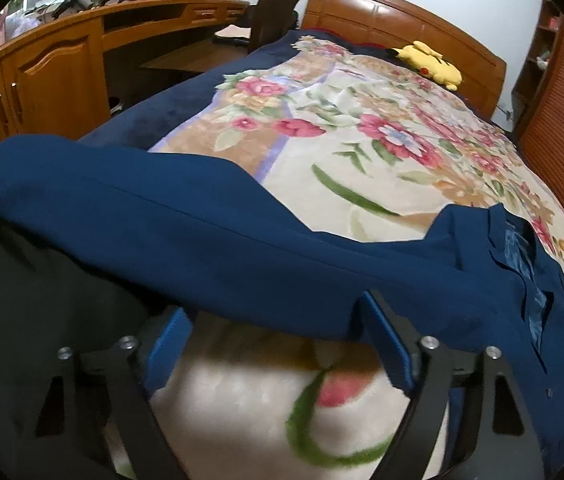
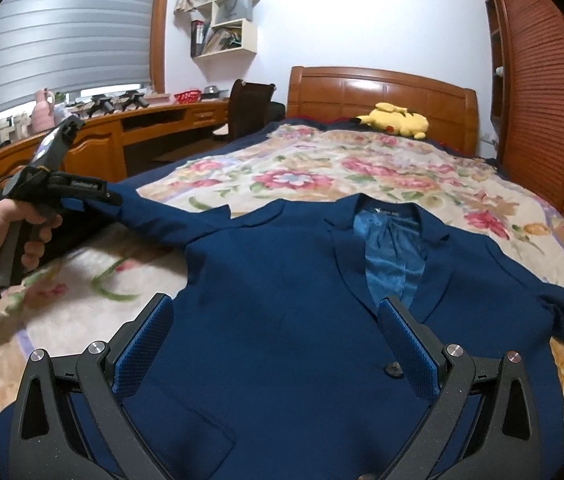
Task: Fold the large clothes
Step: 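Move the left gripper to the sleeve nearest it and close on it, then lift the sleeve with the left gripper, fold it across the jacket front, open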
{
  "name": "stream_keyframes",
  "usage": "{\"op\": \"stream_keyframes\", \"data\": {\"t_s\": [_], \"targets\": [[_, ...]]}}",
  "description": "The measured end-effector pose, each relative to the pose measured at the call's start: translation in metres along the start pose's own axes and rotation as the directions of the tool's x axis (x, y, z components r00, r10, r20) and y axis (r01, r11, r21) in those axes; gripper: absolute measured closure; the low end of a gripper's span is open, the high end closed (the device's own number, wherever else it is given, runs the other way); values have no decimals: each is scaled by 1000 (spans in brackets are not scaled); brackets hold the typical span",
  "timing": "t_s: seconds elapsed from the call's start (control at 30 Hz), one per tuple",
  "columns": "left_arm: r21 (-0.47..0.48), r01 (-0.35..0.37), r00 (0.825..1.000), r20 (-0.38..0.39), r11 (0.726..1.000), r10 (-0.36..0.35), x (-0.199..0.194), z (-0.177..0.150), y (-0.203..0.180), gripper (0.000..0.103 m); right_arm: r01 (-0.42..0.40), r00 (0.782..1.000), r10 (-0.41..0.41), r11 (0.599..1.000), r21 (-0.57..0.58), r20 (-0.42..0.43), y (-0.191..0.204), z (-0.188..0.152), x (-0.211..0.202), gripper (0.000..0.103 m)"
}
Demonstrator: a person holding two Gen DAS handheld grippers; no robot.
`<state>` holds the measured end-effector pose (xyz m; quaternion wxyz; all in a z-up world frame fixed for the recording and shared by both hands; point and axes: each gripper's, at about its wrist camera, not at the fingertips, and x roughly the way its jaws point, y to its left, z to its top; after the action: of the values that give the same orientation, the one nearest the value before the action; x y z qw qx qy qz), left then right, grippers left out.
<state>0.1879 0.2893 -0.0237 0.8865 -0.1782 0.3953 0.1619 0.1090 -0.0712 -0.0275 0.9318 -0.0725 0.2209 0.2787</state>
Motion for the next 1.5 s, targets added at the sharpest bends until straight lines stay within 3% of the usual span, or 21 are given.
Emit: {"op": "stream_keyframes", "data": {"t_s": [0.13, 0.2, 0.27, 0.37, 0.43, 0.63, 0.9, 1.3, 1.5], "targets": [[-3, -9, 1000, 2, 1000, 9, 2, 1, 2, 34, 1, 1000, -1, 1000, 16, 0, -6, 0, -3, 0], [0, -6, 1000, 0, 1000, 6, 4, 1, 3, 47, -1, 1000, 1, 1000, 26, -3, -9, -1, -4, 0], [23, -3, 1000, -18, 1000, 3, 9, 0, 2, 82, -2, 1000, 2, 1000, 28, -5, -9, -1, -4, 0], [56, -6, 1000, -22, 998, 8, 11, -3, -1, 98, 3, 1000, -3, 1000, 18, 0, -9, -1, -7, 0], [79, -8, 1000, -2, 997, 8, 6, -2, -4, 103, 6, 1000, -6, 1000, 16, 8, -11, -1, -9, 0], [169, -24, 995, 98, 985, 7, -25, 5, -30, 103, 23, 1000, -24, 999, 46, 11, -31, -1, -15, 0], [341, 25, 982, 165, 940, -86, -72, -1, -107, 103, 54, 998, -56, 994, 91, 14, -56, 2, -26, 0], [519, 142, 957, 146, 843, -251, -123, -34, -219, 103, 135, 990, -136, 988, 81, 18, -81, -2, -36, 0], [531, 163, 963, 96, 832, -250, -119, -75, -239, 100, 135, 991, -135, 986, 93, 1, -84, -5, -35, 0]]}}
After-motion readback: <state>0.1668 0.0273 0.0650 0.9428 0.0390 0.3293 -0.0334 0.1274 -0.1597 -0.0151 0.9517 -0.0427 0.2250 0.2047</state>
